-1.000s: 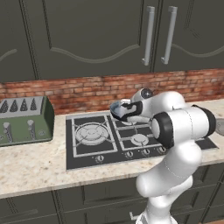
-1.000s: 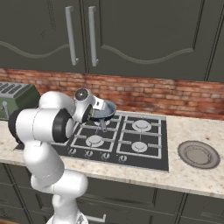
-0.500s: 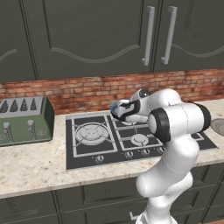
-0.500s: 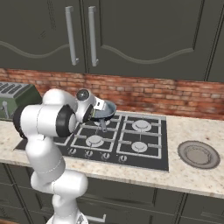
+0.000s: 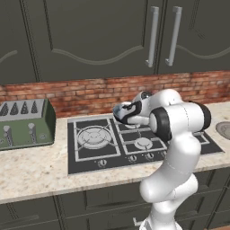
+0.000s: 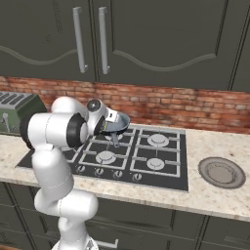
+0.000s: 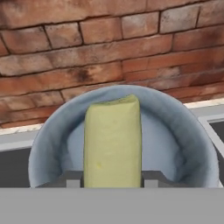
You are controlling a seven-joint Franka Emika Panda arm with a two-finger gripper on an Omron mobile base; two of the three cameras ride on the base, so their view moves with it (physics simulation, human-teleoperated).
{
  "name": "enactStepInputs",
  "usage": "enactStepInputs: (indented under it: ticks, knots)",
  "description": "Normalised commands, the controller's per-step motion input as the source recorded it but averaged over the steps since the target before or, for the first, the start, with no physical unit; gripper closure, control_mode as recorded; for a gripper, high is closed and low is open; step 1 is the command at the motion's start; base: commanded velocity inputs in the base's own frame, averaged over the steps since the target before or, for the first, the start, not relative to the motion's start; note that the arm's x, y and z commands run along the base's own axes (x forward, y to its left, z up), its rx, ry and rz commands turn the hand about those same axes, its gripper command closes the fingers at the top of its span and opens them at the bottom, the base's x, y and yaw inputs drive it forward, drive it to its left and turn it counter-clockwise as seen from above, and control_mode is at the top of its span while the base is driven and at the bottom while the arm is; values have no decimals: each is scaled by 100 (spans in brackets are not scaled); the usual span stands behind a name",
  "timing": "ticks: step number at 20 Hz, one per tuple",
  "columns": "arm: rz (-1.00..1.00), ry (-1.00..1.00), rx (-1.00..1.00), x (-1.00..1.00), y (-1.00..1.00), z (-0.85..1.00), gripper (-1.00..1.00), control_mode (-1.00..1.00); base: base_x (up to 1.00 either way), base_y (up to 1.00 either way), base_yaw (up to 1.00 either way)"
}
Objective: Pick up the butter stick and place it in the pan. Then turn on the burner for the pan.
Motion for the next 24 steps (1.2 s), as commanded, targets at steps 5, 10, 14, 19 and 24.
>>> enactStepInputs:
  ticks: [5,10,14,19,24]
  knots:
    - [0,0,0,26,0,-2,100,-100,0,0,0]
    - [0,0,0,13,0,-19,100,-100,0,0,0]
    - [0,0,0,12,0,-22,100,-100,0,0,0]
    - [0,0,0,3,0,-26,100,-100,0,0,0]
    - [0,0,0,0,0,-27,100,-100,0,0,0]
